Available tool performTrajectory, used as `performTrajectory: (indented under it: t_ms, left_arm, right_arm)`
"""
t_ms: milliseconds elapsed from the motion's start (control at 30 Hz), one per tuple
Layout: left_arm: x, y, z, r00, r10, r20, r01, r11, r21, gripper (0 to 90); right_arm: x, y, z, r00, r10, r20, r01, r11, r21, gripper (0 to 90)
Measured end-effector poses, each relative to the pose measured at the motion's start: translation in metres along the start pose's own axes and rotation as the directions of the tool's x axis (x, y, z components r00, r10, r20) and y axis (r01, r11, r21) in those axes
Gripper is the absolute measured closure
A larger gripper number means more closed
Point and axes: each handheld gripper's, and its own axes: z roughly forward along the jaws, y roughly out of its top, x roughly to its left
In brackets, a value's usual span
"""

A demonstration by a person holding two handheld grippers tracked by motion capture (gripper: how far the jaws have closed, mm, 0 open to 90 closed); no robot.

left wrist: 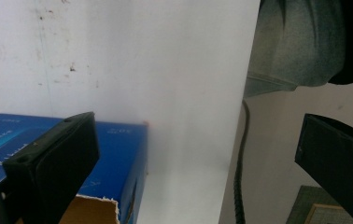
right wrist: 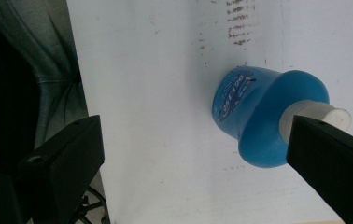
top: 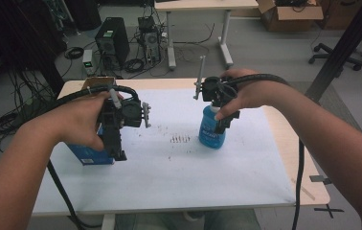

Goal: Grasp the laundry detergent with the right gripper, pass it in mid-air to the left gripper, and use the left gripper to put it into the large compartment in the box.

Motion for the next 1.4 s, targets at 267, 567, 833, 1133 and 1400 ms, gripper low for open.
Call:
performTrajectory:
  t_ms: [267, 567, 833, 1133, 1400]
  left_arm:
    - [0.005, 0.001, 0.002, 0.9999, 0.009, 0.010, -0.009, 0.9999, 0.007, 0.2]
    - [0.006, 0.007, 0.003, 0.9999, 0.003, 0.011, -0.003, 1.0000, 0.006, 0.2]
    - [0.007, 0.014, 0.011, 0.9997, 0.023, 0.005, -0.023, 0.9996, 0.017, 0.2]
    - [0.009, 0.022, 0.027, 0.9989, 0.047, 0.009, -0.047, 0.9989, 0.003, 0.2]
    - [0.009, 0.027, 0.038, 0.9982, 0.057, 0.018, -0.057, 0.9983, 0.012, 0.2]
  right_arm:
    - [-0.003, -0.001, 0.001, 1.0000, 0.000, 0.000, 0.000, 1.000, -0.007, 4.2]
    - [0.000, -0.009, 0.006, 1.0000, 0.004, -0.006, -0.004, 1.000, -0.020, 4.3]
    - [0.006, -0.025, 0.009, 0.9995, 0.032, -0.002, -0.032, 0.999, -0.041, 4.5]
    - [0.011, -0.044, 0.014, 0.9981, 0.062, -0.001, -0.062, 0.995, -0.076, 4.6]
    - [0.009, -0.062, 0.028, 0.9959, 0.089, -0.011, -0.090, 0.988, -0.122, 4.8]
